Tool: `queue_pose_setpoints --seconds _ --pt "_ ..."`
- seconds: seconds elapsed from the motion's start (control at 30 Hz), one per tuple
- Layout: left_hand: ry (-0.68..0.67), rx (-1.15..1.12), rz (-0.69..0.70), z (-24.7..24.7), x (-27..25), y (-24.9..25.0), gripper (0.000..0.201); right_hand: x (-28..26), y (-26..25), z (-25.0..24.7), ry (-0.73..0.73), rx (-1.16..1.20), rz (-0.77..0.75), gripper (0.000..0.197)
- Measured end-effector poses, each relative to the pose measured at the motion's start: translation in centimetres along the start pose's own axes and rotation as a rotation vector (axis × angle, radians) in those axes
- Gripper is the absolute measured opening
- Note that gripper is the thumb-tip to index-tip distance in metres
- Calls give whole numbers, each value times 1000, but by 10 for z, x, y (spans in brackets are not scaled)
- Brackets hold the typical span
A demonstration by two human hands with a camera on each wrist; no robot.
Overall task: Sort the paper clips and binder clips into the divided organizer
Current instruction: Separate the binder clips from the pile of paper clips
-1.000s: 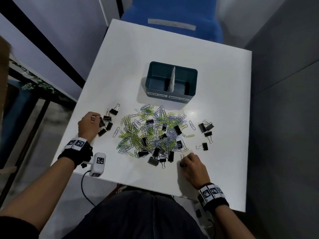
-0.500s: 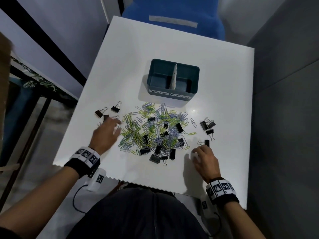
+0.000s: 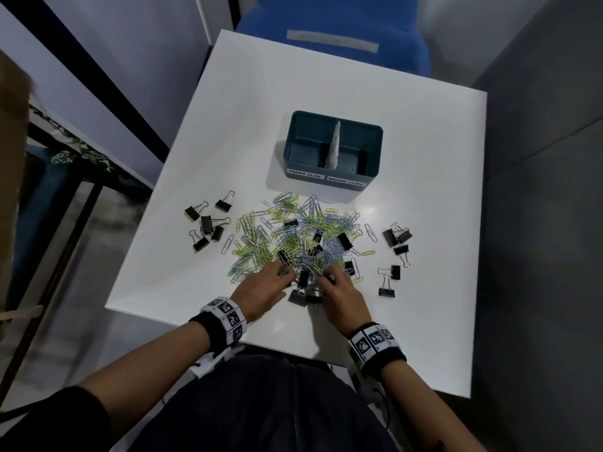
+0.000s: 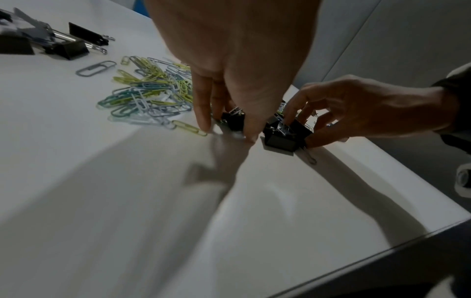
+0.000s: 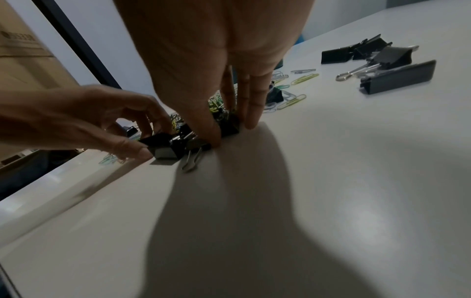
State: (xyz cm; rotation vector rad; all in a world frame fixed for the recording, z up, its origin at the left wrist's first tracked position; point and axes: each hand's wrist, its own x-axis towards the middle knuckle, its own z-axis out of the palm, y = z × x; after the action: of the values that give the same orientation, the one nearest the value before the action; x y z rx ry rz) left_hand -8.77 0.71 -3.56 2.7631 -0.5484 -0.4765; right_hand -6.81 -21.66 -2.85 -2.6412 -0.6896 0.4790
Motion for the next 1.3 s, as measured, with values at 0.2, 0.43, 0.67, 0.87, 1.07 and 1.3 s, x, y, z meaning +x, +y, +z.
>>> queue_pose_setpoints --seconds 0.2,0.43,0.67,0.87,1.07,1.3 --pt "41 -54 1 -7 13 6 33 5 5 3 2 40 55 30" --pt "164 -311 -32 -31 9 -11 28 -3 12 -12 125 419 131 23" --pt "387 -771 -291 -64 -1 -34 17 -8 34 -43 209 914 430 39" --pt "412 -581 -666 -59 -27 -96 15 -10 74 -62 403 741 501 33" --pt "85 -452 -849 -45 -58 -136 21 -9 133 -61 285 463 624 36" --pt "111 -212 -766 -44 -59 -125 31 -4 138 -65 326 300 534 24"
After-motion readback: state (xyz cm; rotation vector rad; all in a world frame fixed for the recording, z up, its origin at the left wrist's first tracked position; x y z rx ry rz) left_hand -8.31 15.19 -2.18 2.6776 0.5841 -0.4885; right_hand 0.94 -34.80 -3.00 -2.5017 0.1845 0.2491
